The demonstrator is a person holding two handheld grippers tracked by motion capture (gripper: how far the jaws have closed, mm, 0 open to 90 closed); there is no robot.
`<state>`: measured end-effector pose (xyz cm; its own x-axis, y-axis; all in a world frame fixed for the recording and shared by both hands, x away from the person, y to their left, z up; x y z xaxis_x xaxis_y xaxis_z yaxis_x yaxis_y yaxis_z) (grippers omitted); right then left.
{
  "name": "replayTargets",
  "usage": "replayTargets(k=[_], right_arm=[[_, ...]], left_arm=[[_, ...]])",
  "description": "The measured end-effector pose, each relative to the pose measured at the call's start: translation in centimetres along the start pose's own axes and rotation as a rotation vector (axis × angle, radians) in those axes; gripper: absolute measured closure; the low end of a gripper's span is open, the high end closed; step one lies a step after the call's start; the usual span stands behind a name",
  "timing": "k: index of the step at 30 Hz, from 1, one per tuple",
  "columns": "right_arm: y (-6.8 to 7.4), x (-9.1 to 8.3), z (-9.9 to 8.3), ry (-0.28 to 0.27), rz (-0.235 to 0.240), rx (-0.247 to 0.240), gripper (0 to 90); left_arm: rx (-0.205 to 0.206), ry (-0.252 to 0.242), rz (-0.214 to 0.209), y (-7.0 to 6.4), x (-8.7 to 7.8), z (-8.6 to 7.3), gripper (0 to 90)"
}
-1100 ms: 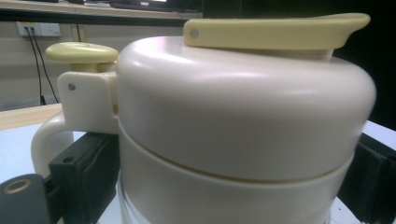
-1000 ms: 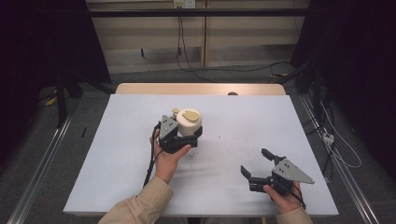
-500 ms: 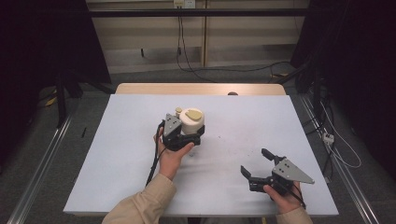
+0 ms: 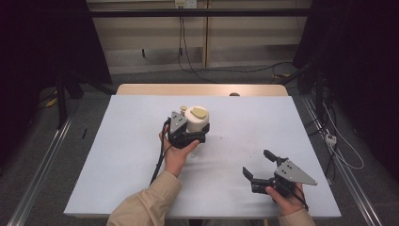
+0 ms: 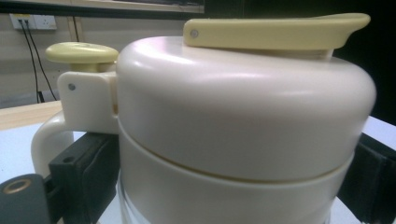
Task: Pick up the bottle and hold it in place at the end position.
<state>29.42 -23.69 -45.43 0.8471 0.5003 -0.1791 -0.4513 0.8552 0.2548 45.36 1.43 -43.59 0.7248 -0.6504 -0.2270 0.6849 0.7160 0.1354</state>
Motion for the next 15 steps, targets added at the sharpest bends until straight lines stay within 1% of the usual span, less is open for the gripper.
replayTargets(k=[2, 5, 8, 15], right_arm=[[0.0, 0.0, 0.0, -0.001, 0.000, 0.000, 3.8], [0.0, 0.0, 0.0, -0.002, 0.000, 0.000, 3.8], [0.0, 0.0, 0.0, -0.005, -0.002, 0.003, 3.8], [0.0, 0.0, 0.0, -0.005, -0.001, 0.003, 3.8]], left_arm=[[-0.004, 0.007, 0.002, 0.0, 0.2, -0.2, 6.5], [0.000, 0.013, 0.006, 0.1, 0.4, -0.5, 6.5], [-0.009, 0.018, 0.010, 0.2, 0.7, -0.6, 6.5], [-0.006, 0.034, 0.020, 0.3, 1.2, -1.1, 6.5]])
Point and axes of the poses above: each handheld gripper's, and its own axes: x roughly forward along the jaws, z roughly out of its top, y roughly to its left, the point moved 4 cm from there along x, roughly forward along the jaws, and after that the axes turned 15 degrees about x, right-handed, at the moved point
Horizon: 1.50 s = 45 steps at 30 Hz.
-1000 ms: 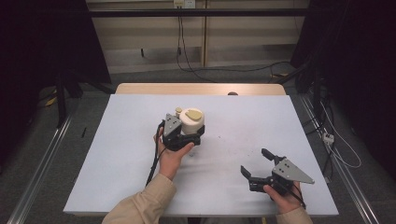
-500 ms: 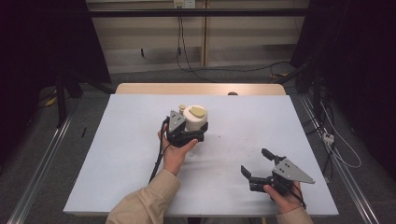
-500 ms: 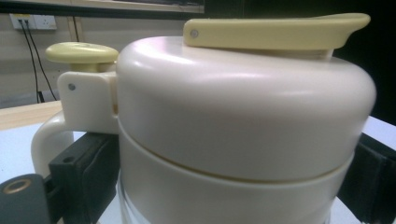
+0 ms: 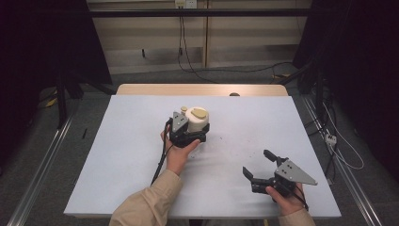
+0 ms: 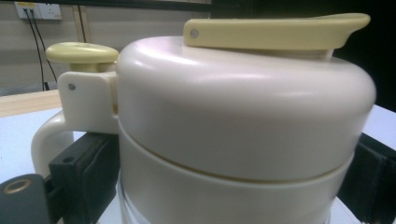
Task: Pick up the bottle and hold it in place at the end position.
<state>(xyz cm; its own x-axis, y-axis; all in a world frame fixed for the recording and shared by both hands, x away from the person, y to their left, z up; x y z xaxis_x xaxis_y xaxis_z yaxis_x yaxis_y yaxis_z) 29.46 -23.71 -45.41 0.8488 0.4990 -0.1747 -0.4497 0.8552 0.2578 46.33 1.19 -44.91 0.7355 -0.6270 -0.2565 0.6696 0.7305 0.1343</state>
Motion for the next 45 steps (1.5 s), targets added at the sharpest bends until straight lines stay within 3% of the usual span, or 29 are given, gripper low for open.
replayTargets(k=[9, 18, 24, 45], right_arm=[[0.0, 0.0, 0.0, -0.002, 0.003, 0.001, 3.8], [-0.1, -0.1, 0.0, -0.003, 0.002, 0.004, 3.8], [-0.1, -0.1, 0.0, -0.003, 0.003, 0.004, 3.8], [-0.2, 0.1, 0.0, -0.001, 0.004, 0.005, 3.8]], left_arm=[[0.005, 0.012, 0.005, -0.1, 0.6, -0.3, 6.5], [0.034, -0.003, -0.010, -0.6, 1.4, 0.7, 6.5], [0.024, 0.017, -0.009, -0.6, 1.8, 0.1, 6.5], [0.010, 0.018, -0.008, -0.8, 2.7, -0.5, 6.5]])
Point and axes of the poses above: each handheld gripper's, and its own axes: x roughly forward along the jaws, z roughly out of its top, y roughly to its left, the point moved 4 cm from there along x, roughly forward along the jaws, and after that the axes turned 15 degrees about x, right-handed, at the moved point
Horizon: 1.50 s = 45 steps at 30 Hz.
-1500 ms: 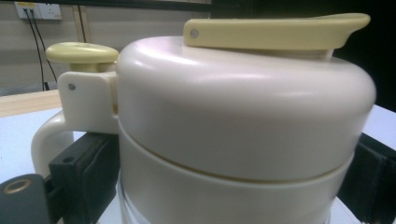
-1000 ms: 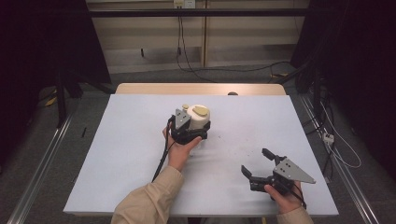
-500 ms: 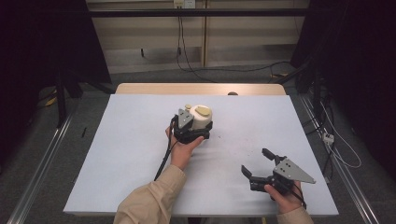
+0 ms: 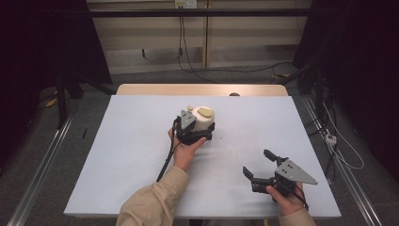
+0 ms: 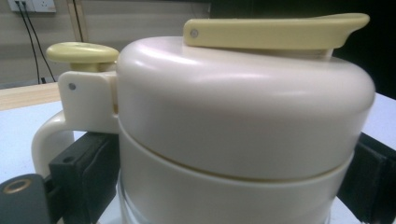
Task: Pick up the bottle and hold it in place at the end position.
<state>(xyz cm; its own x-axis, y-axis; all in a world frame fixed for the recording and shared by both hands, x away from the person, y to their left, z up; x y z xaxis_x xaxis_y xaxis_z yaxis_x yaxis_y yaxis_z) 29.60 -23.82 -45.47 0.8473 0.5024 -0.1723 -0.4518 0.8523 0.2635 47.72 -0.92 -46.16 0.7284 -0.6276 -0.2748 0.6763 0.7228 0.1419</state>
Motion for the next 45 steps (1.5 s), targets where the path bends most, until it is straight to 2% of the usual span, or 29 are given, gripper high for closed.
replayTargets(k=[3, 12, 17, 26, 45], right_arm=[[0.0, 0.0, 0.0, 0.001, -0.001, 0.000, 3.8], [-0.1, 0.0, 0.0, 0.001, 0.000, 0.004, 3.8], [-0.1, 0.0, 0.0, 0.002, 0.001, 0.007, 3.8], [-0.1, 0.0, 0.0, 0.003, 0.001, 0.004, 3.8], [0.2, 0.6, -0.1, 0.021, 0.007, -0.002, 3.7]], left_arm=[[-0.006, -0.004, -0.003, -0.2, 0.1, 0.0, 6.5], [0.020, -0.012, -0.020, -0.7, 0.6, 0.7, 6.5], [0.027, 0.003, -0.022, -0.9, 0.8, 0.3, 6.5], [0.034, 0.002, -0.036, -0.9, 0.6, 0.2, 6.4], [0.013, -0.006, -0.060, -0.7, -0.2, -0.5, 5.6]])
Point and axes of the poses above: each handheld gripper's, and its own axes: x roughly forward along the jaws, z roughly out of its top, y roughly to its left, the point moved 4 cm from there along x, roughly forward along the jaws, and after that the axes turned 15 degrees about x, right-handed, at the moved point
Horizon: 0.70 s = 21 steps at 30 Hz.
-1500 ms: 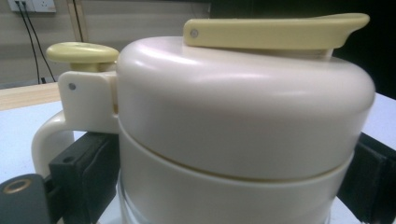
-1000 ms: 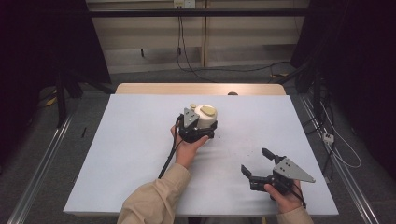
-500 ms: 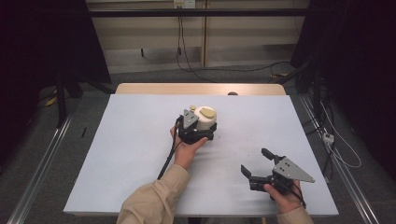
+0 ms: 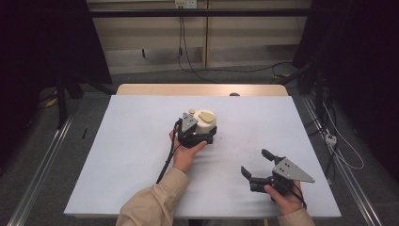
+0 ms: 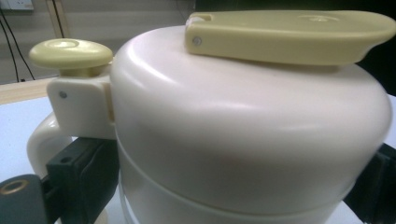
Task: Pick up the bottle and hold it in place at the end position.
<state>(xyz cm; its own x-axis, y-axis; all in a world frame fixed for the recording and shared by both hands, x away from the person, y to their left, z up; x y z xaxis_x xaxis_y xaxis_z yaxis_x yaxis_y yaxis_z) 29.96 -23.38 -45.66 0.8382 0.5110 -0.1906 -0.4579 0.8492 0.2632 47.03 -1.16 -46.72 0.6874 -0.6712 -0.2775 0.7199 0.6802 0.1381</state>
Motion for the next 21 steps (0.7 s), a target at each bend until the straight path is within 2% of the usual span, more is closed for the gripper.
replayTargets(k=[4, 11, 16, 21], right_arm=[[0.1, 0.2, 0.0, 0.007, 0.006, 0.001, 3.5], [0.0, 0.7, 0.0, 0.028, 0.003, 0.031, 3.4], [-0.1, 1.3, 0.3, 0.042, -0.009, 0.026, 3.7], [0.4, 2.0, 0.4, 0.069, 0.017, 0.024, 3.4]], left_arm=[[0.007, 0.001, 0.001, 0.0, -0.1, 0.0, 5.6], [0.018, -0.001, 0.009, -0.1, -0.1, -0.1, 5.4], [0.023, 0.001, 0.012, -0.2, -0.1, -0.1, 5.4], [0.032, 0.004, 0.014, -0.2, -0.1, -0.1, 5.4]])
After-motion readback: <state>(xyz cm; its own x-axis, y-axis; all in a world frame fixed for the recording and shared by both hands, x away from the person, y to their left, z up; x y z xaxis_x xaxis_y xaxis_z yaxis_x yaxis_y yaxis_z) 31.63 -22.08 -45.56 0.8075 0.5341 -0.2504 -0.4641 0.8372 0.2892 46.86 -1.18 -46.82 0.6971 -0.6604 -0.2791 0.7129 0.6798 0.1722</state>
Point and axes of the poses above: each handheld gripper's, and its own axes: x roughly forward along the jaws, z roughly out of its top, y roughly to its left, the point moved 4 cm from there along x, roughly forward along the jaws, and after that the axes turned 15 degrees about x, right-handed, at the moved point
